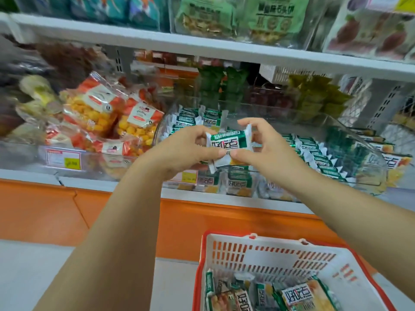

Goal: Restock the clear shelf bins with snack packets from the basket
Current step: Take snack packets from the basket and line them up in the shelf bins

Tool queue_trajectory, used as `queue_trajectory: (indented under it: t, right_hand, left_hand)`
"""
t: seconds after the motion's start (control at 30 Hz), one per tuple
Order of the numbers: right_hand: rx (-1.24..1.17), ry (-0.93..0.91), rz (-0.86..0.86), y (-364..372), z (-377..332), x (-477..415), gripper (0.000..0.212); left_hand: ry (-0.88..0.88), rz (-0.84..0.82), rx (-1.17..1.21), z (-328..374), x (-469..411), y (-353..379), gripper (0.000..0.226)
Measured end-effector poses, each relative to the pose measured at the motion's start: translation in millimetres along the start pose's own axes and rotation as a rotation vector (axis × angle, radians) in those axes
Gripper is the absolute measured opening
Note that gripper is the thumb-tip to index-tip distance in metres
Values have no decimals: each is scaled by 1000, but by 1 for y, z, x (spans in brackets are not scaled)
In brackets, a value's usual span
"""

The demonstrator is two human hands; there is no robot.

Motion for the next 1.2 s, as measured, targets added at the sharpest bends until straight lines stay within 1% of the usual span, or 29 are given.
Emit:
queue_trajectory:
  t: [0.07,0.13,0.17,0.2,0.27,0.33,0.37,0.43,0.5,0.6,0.67,0.77,0.97,1.2]
  right_hand:
    - [117,-65,21,8,-5,-12,52]
    - [203,-140,54,15,-9,-27,43]
    - [217,-148,90,17,-7,-36,37]
    - [208,-130,140,17,-1,-47,32]
    - [154,-16,256,14,22,-71,28]
    - [149,116,326,13,50,-95,29]
    - [174,167,332,14,63,-108,32]
    - [226,240,295,18,80,-130,38]
    - [275,260,224,26,91,-150,42]
    - [341,205,165,36,96,-177,44]
    - [385,176,150,42,99,-190,42]
    - [494,129,101,51,103,-201,37]
    - [588,63,79,55,118,-201,38]
    - [688,88,0,52,109,-186,53]
  left_hand:
    - [29,99,-30,-4,-2,-13,28]
    - [85,246,-92,-6,-7,-28,31]
    - [115,336,-98,-8,-9,-35,35]
    - [133,425,-86,-10,-9,-42,37]
    - [167,602,-115,-16,-9,-53,39]
    - [171,718,-221,-25,-11,-57,37]
    - [175,747,-262,-30,-13,-57,35]
    - [200,793,-313,-36,-16,-58,32]
    - [226,837,-352,-38,-17,-58,31]
    - [285,902,-443,-41,-16,-54,29]
    - [346,948,-522,-43,-15,-49,27]
    - [376,987,-590,-48,-18,-45,26]
    - [414,1051,-615,-49,-19,-43,24]
    - [410,1034,-596,-48,-17,-39,24]
Point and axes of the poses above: each hand's wrist, its own x-axis away from the middle knuckle, its own y-axis out of the palm, z = x × y, the point moved 7 cm from there along -x, towards the middle knuckle, and after that the axes turned 4 degrees about -y, right-handed, at the moved point
